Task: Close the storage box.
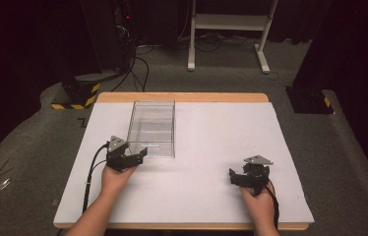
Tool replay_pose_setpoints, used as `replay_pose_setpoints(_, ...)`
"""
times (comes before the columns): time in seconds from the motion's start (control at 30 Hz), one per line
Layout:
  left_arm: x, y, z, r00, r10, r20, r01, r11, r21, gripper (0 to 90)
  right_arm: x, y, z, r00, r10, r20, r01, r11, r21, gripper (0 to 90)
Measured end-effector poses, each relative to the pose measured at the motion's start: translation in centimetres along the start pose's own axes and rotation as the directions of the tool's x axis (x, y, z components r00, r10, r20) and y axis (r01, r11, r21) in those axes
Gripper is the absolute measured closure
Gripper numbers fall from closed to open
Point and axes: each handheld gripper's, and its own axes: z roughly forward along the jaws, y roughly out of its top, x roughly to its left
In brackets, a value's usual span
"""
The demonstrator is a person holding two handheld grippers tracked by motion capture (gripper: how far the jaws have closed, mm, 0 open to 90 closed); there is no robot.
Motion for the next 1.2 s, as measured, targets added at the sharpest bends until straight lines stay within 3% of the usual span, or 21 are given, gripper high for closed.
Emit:
replay_pose_setpoints(0.33, 0.04, -0.07, 0.33, 0.9998, -0.01, -0.017, 0.01, 0.9999, 0.0, 19.3, 0.0, 0.0, 0.0, 1.0, 0.0, 0.0, 0.0, 1.0, 0.0, 10.8)
replay_pose_setpoints(0.6, 0.18, 0.0, 0.47, 0.9985, -0.015, -0.053, 0.015, 0.9999, -0.003, 21.6, 0.01, 0.0, 0.0, 1.0, 0.0, 0.0, 0.0, 1.0, 0.0, 10.8)
replay_pose_setpoints(0.83, 0.04, -0.05, 0.59, 0.9968, -0.021, -0.077, 0.021, 0.9998, -0.003, 34.1, 0.01, 0.0, 0.0, 1.0, 0.0, 0.0, 0.0, 1.0, 0.0, 10.8)
replay_pose_setpoints(0.97, -0.05, -0.07, 0.51, 0.9961, -0.028, -0.083, 0.028, 0.9996, -0.001, 34.6, 0.01, 0.0, 0.0, 1.0, -0.001, 0.0, 0.001, 1.0, 0.0, 10.8)
replay_pose_setpoints(1.2, -0.1, 0.08, -0.24, 0.9983, -0.022, -0.054, 0.021, 0.9997, -0.013, 25.6, 0.01, -0.01, 0.0, 1.0, 0.0, 0.0, 0.0, 1.0, 0.0, 10.8)
